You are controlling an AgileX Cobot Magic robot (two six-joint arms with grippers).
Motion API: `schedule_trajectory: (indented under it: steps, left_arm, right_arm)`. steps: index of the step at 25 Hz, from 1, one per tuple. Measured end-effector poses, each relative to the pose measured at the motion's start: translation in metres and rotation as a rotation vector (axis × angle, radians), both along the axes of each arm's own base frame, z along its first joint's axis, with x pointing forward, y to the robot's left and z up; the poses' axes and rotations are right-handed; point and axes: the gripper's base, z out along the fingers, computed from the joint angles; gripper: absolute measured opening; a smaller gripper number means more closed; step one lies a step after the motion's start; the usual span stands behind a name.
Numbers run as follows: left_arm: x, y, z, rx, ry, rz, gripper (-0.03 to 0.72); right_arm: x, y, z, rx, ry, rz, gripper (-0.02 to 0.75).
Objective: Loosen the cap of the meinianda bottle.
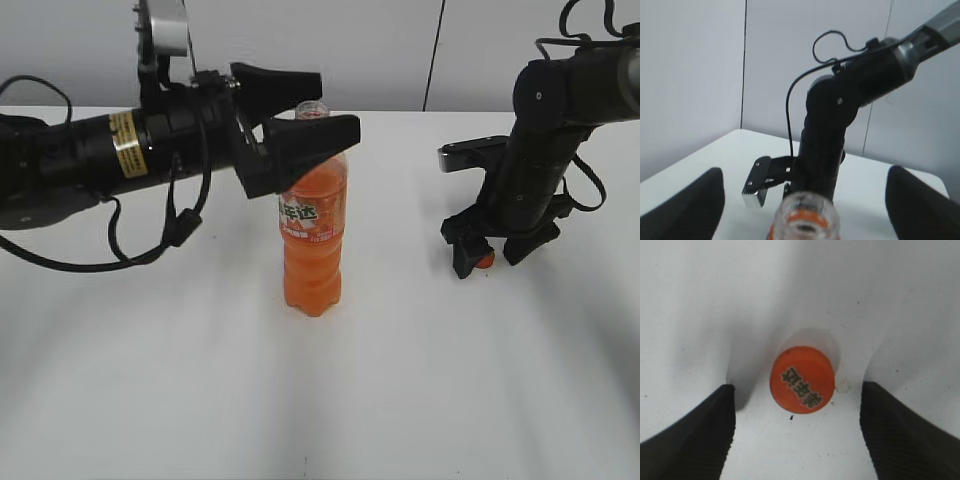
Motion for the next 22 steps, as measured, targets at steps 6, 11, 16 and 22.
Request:
schedule_trajectory:
  steps: [6,11,16,22]
  left_arm:
    - [-0.009,0.004,0.039,-0.070,-0.020,0.001,0.592]
    - [-0.017,0.012,0.080,-0.121,-0.079,0.075,0.592]
    - [-0.007,0.040,0.109,-0.029,0.033,0.470,0.592]
    - [0.004,0.098,0.119,0.217,0.266,0.942,0.591]
  right_arm:
    - [0.000,0.000,0.000,0.002,0.000,-0.001,0.577]
    - [-0.001,0.001,0.025,0.020,-0.045,-0.005,0.577]
    - [-0.008,-0.001,0.069,0.038,-0.098,-0.025,0.577]
    - [-0.023,-0.004,0.104,0.045,-0.087,-0.063,0.577]
